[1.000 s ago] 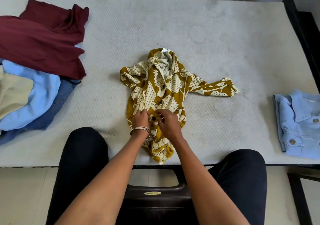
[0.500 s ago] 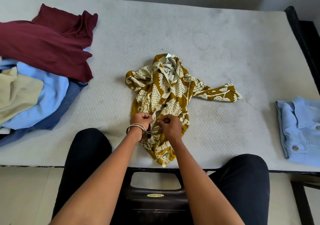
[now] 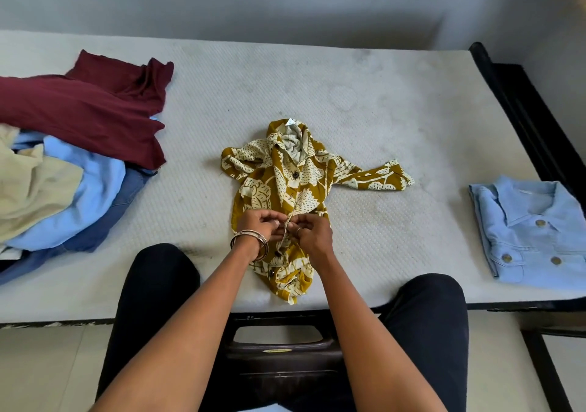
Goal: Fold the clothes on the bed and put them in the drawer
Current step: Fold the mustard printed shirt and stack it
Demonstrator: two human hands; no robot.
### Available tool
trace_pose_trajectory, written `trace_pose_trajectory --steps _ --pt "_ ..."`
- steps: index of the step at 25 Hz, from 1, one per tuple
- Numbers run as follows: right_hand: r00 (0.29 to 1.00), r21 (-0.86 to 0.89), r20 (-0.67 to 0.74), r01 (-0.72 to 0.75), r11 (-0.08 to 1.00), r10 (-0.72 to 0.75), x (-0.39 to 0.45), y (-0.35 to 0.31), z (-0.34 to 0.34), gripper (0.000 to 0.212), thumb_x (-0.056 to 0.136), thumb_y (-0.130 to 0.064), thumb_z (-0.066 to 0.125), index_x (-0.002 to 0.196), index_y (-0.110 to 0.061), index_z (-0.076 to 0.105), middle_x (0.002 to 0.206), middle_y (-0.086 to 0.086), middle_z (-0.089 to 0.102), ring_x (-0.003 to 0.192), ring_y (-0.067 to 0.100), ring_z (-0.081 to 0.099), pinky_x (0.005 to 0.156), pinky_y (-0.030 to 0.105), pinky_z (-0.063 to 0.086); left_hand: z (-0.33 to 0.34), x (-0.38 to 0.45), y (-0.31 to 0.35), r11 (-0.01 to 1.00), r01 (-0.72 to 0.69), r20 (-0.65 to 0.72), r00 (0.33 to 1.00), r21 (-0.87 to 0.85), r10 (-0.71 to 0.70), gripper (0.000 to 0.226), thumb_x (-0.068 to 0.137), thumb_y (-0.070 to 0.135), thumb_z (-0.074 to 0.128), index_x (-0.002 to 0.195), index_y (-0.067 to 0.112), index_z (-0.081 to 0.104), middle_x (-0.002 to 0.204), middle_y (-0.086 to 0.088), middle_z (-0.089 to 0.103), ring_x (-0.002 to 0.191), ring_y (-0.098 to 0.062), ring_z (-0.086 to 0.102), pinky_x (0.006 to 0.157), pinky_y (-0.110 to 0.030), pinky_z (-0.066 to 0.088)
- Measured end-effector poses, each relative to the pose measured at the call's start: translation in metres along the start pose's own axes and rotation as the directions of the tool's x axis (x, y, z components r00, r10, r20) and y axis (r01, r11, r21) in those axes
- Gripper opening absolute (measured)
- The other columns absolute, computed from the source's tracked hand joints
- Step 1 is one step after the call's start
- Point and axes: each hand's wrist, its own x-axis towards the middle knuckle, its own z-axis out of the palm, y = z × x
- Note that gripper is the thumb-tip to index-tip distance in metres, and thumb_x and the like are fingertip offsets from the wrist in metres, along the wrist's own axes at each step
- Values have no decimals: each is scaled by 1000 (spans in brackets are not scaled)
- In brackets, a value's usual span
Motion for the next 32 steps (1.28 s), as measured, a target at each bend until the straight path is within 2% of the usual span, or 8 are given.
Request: trace_pose_trajectory --steps 5,10,19,23,25,27,29,32 --pt "997 -30 65 44 999 -42 -5 -6 -15 15 89 8 62 86 -5 69 75 9 67 69 18 64 61 26 56 11 -13 2 992 -105 -63 992 70 110 20 71 -4 80 89 -4 72 85 -20 72 70 -29 71 63 -37 61" --pt "998 -63 47 43 997 -40 -9 -17 -15 9 91 1 64 90 5 72 74 13 68 67 27 70 66 35 62 19 -14 1 886 -234 -134 941 401 310 13 71 9 83 81 6 77 80 -8 74 75 -21 69 73 -31 57" --pt "985 -189 -103 121 974 -142 -2 -14 -9 10 84 3 70 84 -7 71 81 15 72 73 27 72 67 44 62 23 -19 9 859 -186 -185 934 478 305 14 72 14 82 83 7 78 81 -8 75 76 -21 70 71 -29 55" --pt "984 -262 -70 138 955 -161 -4 -2 -6 16 82 10 61 87 -2 70 80 10 70 79 27 68 72 47 59 17 -15 13 877 -60 -141 979 477 144 9 73 11 81 81 8 78 85 -7 75 85 -22 69 77 -31 57" --pt "987 -280 -38 136 950 -153 -5 4 -6 14 84 7 62 84 -6 68 80 8 68 80 27 67 73 47 58 11 -14 16 964 110 -122 989 243 -82 6 74 4 78 79 2 75 77 -11 74 70 -23 70 69 -36 60" --pt "996 -233 28 91 968 -87 -7 6 -6 17 88 6 62 80 -9 62 77 9 64 72 26 65 68 46 58 6 -18 16 967 255 -62 965 4 -254 1 79 -4 70 78 -4 70 62 -12 70 50 -20 64 52 -31 57" --pt "997 -169 80 28 985 -14 -10 7 -6 19 90 6 60 78 -8 59 73 10 61 62 20 59 60 39 55 2 -22 11 944 318 5 948 -84 -318 11 84 -5 64 73 -2 65 51 -8 64 40 -14 58 41 -23 51" --pt "989 -218 145 19 976 13 -13 12 -6 25 89 3 62 69 -12 61 67 9 62 60 20 60 61 38 53 -1 -19 2 918 393 -10 919 -49 -394 17 89 11 63 76 1 64 51 -6 63 40 -16 56 43 -23 49"
